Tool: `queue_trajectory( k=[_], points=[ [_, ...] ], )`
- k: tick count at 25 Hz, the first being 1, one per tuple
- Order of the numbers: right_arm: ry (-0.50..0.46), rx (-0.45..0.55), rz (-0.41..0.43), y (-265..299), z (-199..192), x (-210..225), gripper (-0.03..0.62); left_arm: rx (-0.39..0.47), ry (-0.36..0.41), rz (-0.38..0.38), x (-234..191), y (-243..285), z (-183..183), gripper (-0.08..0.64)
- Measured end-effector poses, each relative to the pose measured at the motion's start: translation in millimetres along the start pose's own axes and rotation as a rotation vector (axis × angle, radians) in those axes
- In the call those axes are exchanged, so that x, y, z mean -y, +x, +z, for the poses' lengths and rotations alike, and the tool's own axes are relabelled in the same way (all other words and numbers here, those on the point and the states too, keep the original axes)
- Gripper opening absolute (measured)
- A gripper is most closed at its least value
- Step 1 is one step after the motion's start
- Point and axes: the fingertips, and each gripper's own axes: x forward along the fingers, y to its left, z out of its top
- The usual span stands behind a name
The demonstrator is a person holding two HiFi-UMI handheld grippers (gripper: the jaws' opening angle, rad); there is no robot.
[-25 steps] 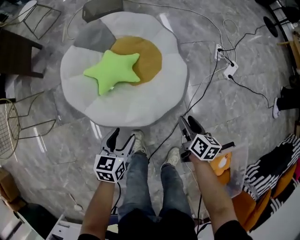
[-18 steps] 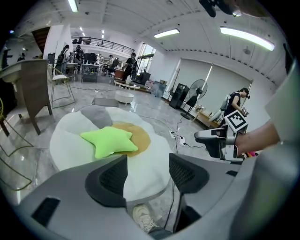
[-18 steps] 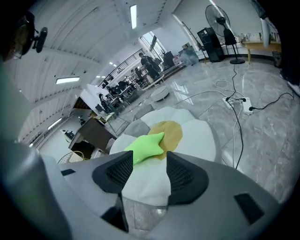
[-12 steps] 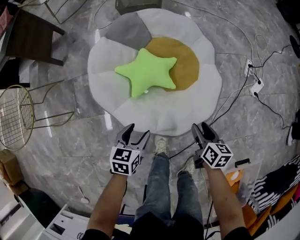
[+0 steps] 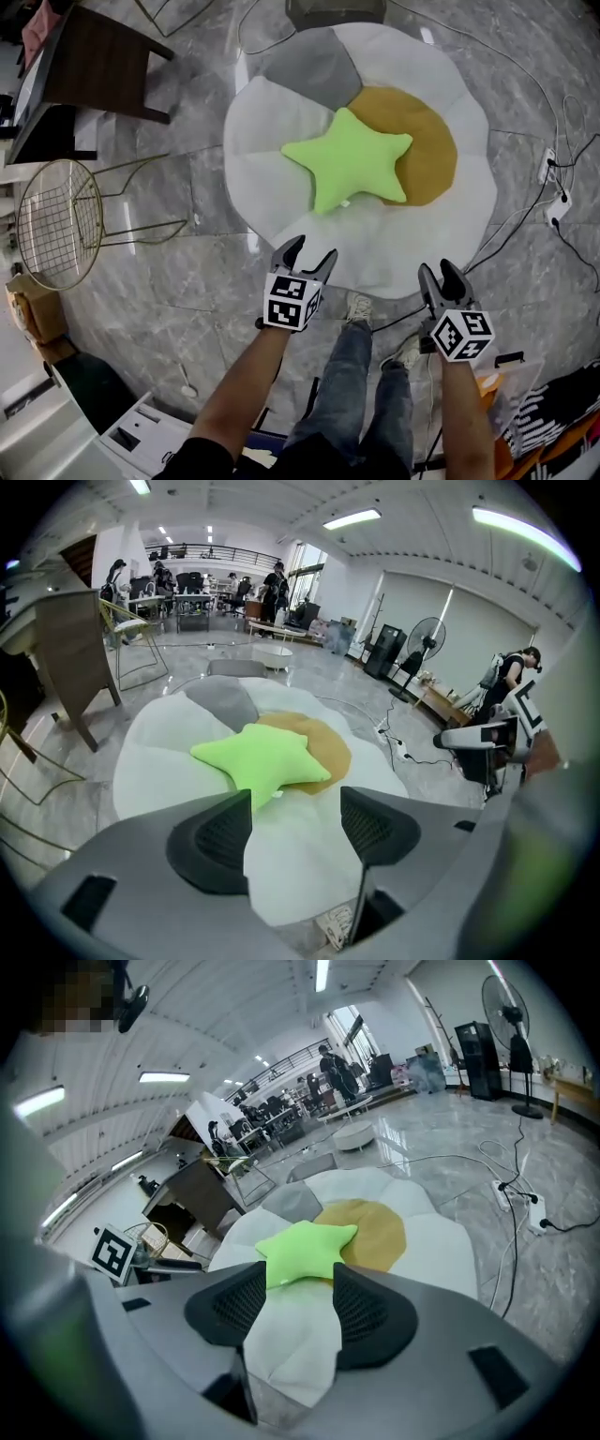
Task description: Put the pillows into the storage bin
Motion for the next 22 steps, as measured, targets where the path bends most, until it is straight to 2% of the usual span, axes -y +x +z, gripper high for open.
queue_trajectory(
  k=[6, 11, 18, 22],
  points=[
    [-0.006, -0.051, -0.001, 9.1, -10.3, -1.2, 0.241, -0.051, 0.037, 0.025, -26.9, 48.4, -7.8, 0.323],
    [-0.025, -0.096, 0.003, 5.9, -17.6, 6.1, 0.241, -0.107, 0.096, 0.06, -52.3, 93.2, -20.0, 0.334],
    [0.026, -0.117, -0.022, 4.7, -27.8, 38.5, 0.239, -0.221, 0.165, 0.082, -75.6, 147.0, -33.5, 0.354],
    [0.076, -0.127, -0.019, 4.6, -36.3, 45.8, 0.235, -0.27, 0.205, 0.068, -76.9, 172.0, -37.7, 0.365]
  ],
)
